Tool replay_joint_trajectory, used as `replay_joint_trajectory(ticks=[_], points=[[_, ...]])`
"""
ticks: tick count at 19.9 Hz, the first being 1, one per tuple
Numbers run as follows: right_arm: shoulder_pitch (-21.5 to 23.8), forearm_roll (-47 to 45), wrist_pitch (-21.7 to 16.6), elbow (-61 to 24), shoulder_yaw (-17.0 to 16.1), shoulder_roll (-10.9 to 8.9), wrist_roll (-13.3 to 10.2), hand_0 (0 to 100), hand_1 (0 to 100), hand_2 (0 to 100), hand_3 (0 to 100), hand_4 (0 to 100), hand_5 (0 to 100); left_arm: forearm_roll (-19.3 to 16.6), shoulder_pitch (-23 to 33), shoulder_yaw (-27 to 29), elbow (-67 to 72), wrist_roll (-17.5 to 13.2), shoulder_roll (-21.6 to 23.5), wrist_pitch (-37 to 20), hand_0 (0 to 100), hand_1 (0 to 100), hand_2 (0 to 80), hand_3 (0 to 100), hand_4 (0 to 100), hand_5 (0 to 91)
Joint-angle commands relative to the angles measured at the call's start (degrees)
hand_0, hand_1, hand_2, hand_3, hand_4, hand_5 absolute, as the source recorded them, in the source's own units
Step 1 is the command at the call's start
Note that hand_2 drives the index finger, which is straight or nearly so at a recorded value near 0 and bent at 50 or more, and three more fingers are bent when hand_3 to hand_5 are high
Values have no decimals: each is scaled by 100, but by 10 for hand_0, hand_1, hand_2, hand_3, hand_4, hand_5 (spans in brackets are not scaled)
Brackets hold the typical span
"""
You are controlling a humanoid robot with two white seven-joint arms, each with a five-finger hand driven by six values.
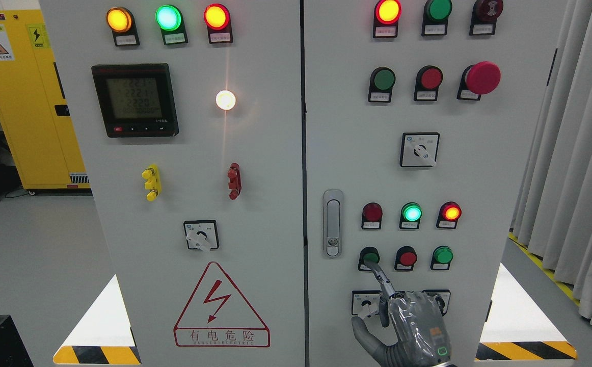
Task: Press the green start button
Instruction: 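Press the green button with the right hand's extended finger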
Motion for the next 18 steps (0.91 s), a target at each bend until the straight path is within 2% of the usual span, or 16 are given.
replay_joint_trajectory(ticks=[1,18], points=[[-5,-31,14,21,-144,1,32,416,716,0,945,984,1000,0,-1,0,1,2,0,-3,120,556,0,0,0,0],[-58,-110,58,83,-144,1,40,424,718,0,943,982,1000,0,-1,0,1,2,0,-3,120,556,0,0,0,0]])
